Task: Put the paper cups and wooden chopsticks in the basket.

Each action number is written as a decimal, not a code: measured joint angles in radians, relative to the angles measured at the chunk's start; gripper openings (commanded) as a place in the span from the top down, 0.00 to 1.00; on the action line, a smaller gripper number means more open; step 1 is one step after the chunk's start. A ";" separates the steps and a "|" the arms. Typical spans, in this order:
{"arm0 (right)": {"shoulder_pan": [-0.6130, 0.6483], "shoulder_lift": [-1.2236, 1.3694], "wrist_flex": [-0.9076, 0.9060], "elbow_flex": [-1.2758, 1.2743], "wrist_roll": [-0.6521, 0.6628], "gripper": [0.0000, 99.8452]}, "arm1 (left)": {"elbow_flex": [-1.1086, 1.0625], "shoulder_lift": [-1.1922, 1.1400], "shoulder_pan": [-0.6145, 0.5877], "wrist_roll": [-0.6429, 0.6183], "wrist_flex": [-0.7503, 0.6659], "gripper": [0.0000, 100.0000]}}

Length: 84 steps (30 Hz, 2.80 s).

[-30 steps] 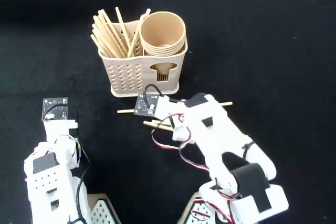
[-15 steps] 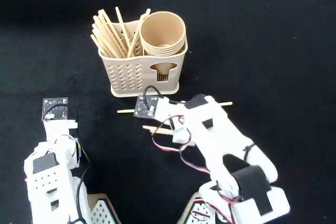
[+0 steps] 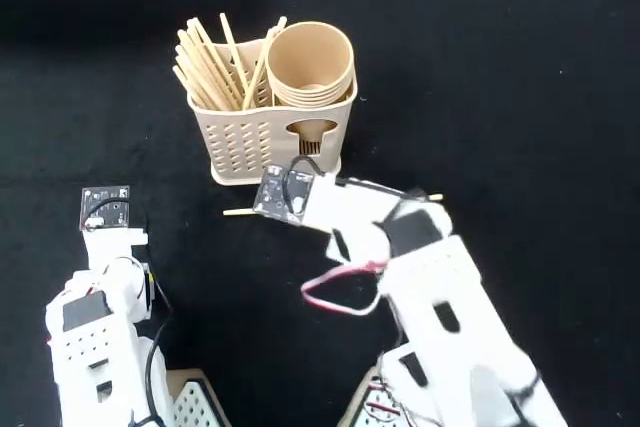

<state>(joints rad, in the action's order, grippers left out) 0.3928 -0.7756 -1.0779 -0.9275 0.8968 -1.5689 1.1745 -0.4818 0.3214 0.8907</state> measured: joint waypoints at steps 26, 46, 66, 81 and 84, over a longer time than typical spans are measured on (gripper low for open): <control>0.201 -0.101 0.855 0.299 -0.654 0.99 | 0.000 0.000 0.000 0.000 0.000 0.88; 0.201 0.450 1.066 0.535 -0.845 0.99 | 0.000 0.000 0.000 0.000 0.000 0.88; 0.203 0.460 0.836 0.505 -0.852 0.89 | 0.000 0.000 0.000 0.000 0.000 0.88; 0.146 0.133 -0.227 0.591 -0.404 0.88 | 0.000 0.000 0.000 0.000 0.000 0.88; 0.058 0.127 -0.338 0.525 -0.273 0.82 | 0.000 0.000 0.000 0.000 0.000 0.88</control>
<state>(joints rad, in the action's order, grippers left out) 0.4511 -0.6483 -1.4154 -0.4028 0.6237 -1.5689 1.1745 -0.4818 0.3214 0.8907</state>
